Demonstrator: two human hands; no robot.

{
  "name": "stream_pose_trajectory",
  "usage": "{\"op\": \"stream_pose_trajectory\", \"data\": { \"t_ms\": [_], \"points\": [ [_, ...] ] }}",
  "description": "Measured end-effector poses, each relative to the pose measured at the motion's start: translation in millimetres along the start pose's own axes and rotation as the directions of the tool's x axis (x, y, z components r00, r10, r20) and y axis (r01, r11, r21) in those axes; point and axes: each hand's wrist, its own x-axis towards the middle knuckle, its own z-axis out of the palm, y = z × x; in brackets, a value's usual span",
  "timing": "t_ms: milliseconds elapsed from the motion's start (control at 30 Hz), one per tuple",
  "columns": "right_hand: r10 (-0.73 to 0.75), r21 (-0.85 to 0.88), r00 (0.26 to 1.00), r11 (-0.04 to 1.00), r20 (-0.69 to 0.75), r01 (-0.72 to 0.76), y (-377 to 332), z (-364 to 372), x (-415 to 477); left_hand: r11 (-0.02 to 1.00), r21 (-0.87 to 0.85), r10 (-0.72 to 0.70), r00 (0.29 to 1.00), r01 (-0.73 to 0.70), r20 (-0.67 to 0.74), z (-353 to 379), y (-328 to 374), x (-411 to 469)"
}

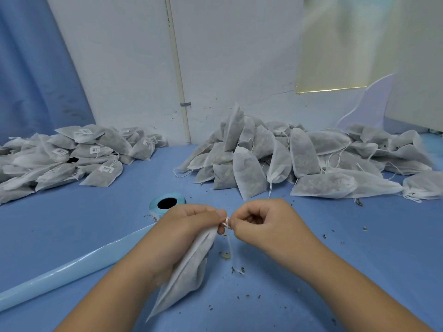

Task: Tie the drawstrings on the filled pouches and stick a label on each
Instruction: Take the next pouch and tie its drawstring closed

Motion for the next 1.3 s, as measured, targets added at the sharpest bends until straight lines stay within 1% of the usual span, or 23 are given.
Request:
{"op": "stream_pose_trajectory", "data": {
  "t_ms": [67,100,167,200,267,367,500,600,733,800,867,900,967,1033,1067,1100,1167,1233,1300],
  "points": [
    [-0.027,-0.047,0.997,0.999,-0.073,0.024,0.4,1.3,0.3,1.000,-0.030,-0.010,1.000,0.009,-0.021,0.7,-1.3,0.2],
    [-0.061,-0.104,0.991,0.993,-0.117,0.049,0.8,2.3,0.2,0.999,-0.036,-0.013,0.999,0.012,-0.031,1.4,-1.7,0.3],
    [-0.173,-0.281,0.968,0.953,-0.181,0.117,0.8,4.1,-0.7,0.999,-0.047,-0.016,0.998,0.014,-0.053,3.4,-2.0,0.1],
    [-0.234,-0.361,0.955,0.919,-0.183,0.156,0.2,5.1,-1.7,0.999,-0.050,-0.017,0.998,0.013,-0.065,4.3,-2.0,-0.3],
    [-0.301,-0.432,0.942,0.877,-0.148,0.212,-0.8,7.1,-4.1,0.998,-0.055,-0.011,0.996,0.006,-0.089,6.2,-1.6,-1.3],
    [-0.305,-0.403,0.946,0.884,-0.112,0.237,-2.4,9.9,-6.7,0.998,-0.057,0.017,0.991,-0.024,-0.134,7.9,-1.7,-2.7],
    [-0.239,-0.280,0.962,0.940,-0.135,0.195,-3.9,9.9,-6.8,0.998,-0.014,0.060,0.977,-0.064,-0.205,8.6,-3.7,-3.1],
    [-0.185,-0.300,0.971,0.945,-0.149,0.134,-4.3,10.1,-6.6,0.992,0.064,0.118,0.960,-0.105,-0.253,11.0,-5.7,-3.3],
    [-0.175,-0.364,0.962,0.927,-0.207,0.090,-1.0,13.2,-6.1,0.964,0.234,0.190,0.939,-0.124,-0.287,15.3,-8.1,-1.7],
    [-0.168,-0.400,0.960,0.914,-0.224,0.067,1.0,14.8,-5.8,0.953,0.276,0.207,0.936,-0.126,-0.285,16.3,-8.9,-1.2],
    [-0.133,-0.382,0.964,0.923,-0.230,0.036,1.7,15.2,-5.7,0.945,0.300,0.214,0.936,-0.127,-0.279,16.6,-9.2,-1.1],
    [-0.093,-0.335,0.969,0.942,-0.231,0.010,1.0,14.1,-5.6,0.942,0.311,0.218,0.935,-0.127,-0.280,15.9,-9.4,-1.0],
    [0.021,-0.171,0.976,0.983,-0.219,-0.059,-2.4,6.9,-3.5,0.939,0.319,0.226,0.931,-0.130,-0.285,12.3,-9.9,-0.5],
    [0.128,0.028,0.978,0.992,-0.167,-0.125,-6.9,-4.8,-0.2,0.938,0.319,0.230,0.933,-0.136,-0.277,7.2,-10.2,-0.5],
    [0.167,0.154,0.977,0.977,-0.130,-0.147,-9.1,-10.4,0.5,0.937,0.321,0.231,0.934,-0.138,-0.274,4.8,-10.1,-0.7],
    [0.182,0.288,0.979,0.946,-0.089,-0.149,-10.6,-14.6,1.7,0.937,0.321,0.234,0.932,-0.140,-0.276,2.8,-10.1,-0.7],
    [0.155,0.523,0.988,0.843,-0.015,-0.124,-12.7,-18.0,2.9,0.935,0.319,0.246,0.930,-0.153,-0.275,0.9,-9.8,-0.4],
    [0.122,0.695,0.991,0.709,0.047,-0.120,-13.1,-14.8,2.8,0.929,0.321,0.267,0.933,-0.182,-0.243,2.5,-9.5,-0.4],
    [0.096,0.807,0.990,0.575,0.102,-0.139,-12.6,-9.6,2.1,0.926,0.312,0.280,0.942,-0.213,-0.187,6.5,-9.7,-1.5]
  ]
}}
